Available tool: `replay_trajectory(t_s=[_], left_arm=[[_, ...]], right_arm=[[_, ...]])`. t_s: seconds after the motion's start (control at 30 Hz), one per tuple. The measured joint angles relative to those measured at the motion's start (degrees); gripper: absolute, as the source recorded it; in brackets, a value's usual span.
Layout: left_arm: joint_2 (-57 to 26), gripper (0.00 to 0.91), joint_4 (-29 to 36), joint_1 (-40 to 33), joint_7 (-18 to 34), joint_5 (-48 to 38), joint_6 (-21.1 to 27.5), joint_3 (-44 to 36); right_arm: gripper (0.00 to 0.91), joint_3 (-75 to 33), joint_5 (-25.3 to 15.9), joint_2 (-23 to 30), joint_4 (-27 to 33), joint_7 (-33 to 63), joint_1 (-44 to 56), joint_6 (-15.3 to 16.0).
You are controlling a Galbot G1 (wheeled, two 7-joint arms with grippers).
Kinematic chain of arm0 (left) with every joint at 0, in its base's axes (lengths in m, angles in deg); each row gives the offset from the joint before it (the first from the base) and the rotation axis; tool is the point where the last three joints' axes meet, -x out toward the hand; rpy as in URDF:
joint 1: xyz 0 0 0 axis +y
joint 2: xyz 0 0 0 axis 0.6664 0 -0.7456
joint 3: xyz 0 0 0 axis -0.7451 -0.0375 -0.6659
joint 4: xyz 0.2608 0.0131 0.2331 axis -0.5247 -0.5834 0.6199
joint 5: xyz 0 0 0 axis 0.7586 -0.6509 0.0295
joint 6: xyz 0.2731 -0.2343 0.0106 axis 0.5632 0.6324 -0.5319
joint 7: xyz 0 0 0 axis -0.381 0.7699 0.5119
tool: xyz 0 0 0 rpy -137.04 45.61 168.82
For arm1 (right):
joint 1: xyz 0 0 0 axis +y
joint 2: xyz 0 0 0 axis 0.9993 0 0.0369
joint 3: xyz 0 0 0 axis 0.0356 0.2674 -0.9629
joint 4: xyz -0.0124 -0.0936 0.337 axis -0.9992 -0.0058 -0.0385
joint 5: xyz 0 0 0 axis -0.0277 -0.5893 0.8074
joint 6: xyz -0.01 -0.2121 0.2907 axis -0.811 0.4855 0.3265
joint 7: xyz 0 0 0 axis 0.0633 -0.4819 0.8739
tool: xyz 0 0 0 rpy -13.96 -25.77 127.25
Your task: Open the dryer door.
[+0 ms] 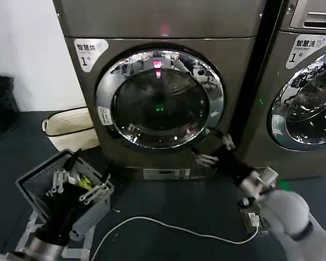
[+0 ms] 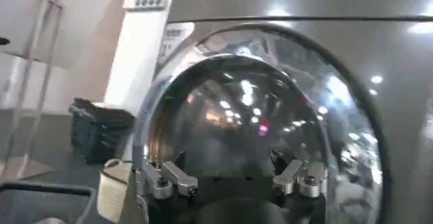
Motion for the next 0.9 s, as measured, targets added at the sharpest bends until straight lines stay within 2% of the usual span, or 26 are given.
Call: replay_trajectory(t_s=[0.53, 0.9], left_arm=[[1.89, 0.907, 0.07, 0.72, -0.64, 1.73, -0.65, -0.15], [2.46, 0.907, 0.36, 1.25, -0.75, 2.17, -0.99, -0.14]], right_arm=[[0.907, 11.86, 1.01, 4.62, 9.41, -0.96, -14.14, -1.11], [0.907, 17.14, -0.17, 9.23, 16.32, -1.06, -19.86, -1.62]])
